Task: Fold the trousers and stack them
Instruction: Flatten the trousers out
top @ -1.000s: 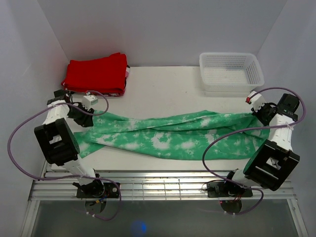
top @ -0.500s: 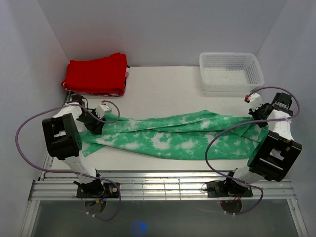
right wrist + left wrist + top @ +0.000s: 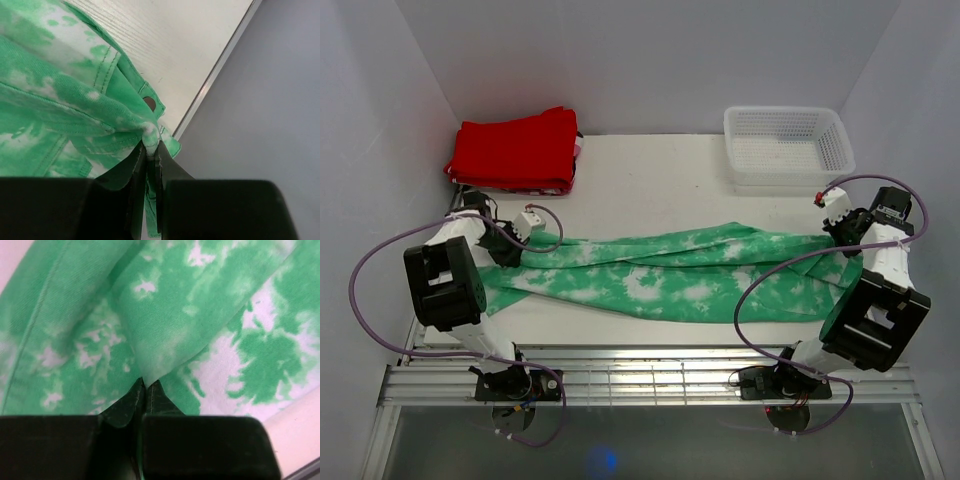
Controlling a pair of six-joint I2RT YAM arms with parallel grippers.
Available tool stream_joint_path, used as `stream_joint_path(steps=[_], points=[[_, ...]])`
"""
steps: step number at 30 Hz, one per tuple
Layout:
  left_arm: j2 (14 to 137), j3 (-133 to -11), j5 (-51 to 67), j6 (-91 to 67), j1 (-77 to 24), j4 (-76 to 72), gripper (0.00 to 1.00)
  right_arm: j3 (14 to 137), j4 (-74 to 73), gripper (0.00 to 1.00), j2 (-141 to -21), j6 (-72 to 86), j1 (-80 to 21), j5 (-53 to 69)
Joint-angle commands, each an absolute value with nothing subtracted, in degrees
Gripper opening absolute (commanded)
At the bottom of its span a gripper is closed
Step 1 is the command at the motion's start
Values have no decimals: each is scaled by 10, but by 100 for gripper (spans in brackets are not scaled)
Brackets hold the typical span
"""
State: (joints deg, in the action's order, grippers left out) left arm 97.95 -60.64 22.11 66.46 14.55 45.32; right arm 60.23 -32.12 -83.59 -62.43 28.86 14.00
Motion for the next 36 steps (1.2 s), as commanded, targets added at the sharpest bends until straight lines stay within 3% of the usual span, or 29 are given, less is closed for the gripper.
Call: stream_joint_path(steps=[1, 9, 18, 25, 26, 30, 36], points=[[948, -681, 242, 633, 158, 473, 3, 613, -320, 8, -786, -642, 289, 156], [862, -755, 244, 573, 161, 529, 0, 578, -309, 8, -707, -670, 292, 176], [799, -648, 227, 601, 177, 580, 4, 532, -304, 8, -654, -707, 294, 183], [795, -553, 199, 618, 197, 585, 0, 536, -333, 8, -666, -735, 294, 179], [794, -544, 198, 620, 199, 581, 9, 536, -337, 8, -667, -737, 294, 181], [815, -550, 210, 600, 200, 562, 27, 538, -346, 8, -678, -739, 294, 189], [874, -613, 249, 559, 200, 548, 28, 541, -347, 8, -693, -738, 294, 184]])
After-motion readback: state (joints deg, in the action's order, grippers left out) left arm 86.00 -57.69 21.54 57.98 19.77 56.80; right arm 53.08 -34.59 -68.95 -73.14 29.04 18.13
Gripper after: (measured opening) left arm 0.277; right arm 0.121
